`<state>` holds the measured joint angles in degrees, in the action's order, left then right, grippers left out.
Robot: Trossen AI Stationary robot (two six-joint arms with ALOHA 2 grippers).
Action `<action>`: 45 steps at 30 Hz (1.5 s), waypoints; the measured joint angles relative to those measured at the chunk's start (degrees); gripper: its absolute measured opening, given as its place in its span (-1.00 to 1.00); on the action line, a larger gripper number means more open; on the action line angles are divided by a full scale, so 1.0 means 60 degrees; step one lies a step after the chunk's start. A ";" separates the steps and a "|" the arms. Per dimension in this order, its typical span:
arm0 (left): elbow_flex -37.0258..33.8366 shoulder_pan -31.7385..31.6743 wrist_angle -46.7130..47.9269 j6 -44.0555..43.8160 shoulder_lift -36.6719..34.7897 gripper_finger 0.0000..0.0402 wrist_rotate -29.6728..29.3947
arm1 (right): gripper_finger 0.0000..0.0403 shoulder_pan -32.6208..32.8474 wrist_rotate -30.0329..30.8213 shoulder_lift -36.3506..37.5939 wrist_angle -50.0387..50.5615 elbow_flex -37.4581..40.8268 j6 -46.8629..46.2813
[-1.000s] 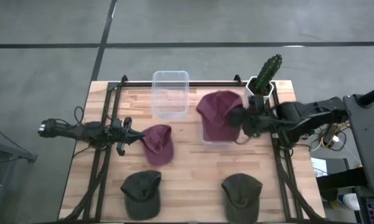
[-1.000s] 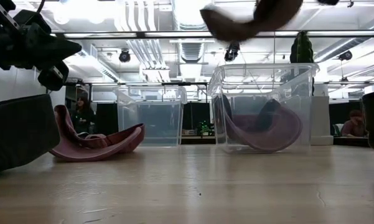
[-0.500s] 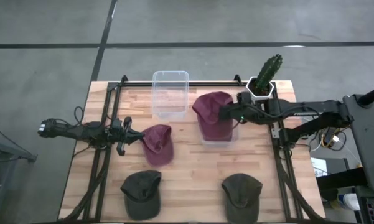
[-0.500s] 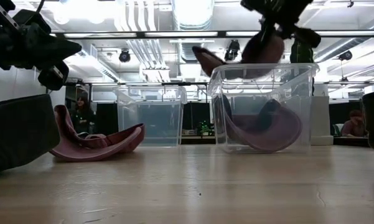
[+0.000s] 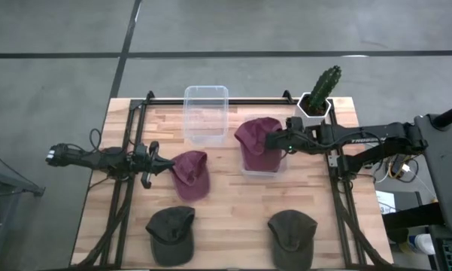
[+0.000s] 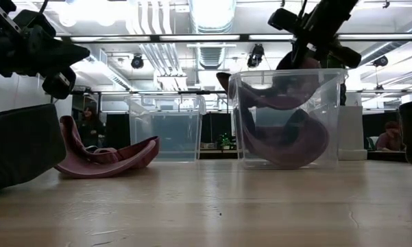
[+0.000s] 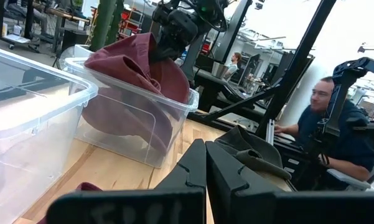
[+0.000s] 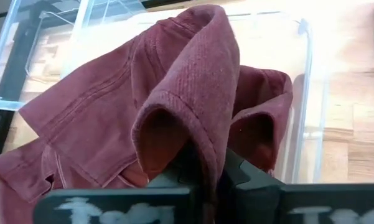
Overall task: Pick & Place hat
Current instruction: Put the bottom red cap into the right transparent bin
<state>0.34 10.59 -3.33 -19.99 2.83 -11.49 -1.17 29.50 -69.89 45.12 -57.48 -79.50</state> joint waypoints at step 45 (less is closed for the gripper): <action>0.0000 -0.0004 -0.0003 0.0149 0.0000 -1.00 -0.0029 | -0.74 -0.0015 -0.1757 -0.0113 0.0437 0.0100 0.0528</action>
<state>0.34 10.57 -3.35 -19.09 2.83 -11.66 -1.26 18.96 -70.57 47.75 -56.88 -76.34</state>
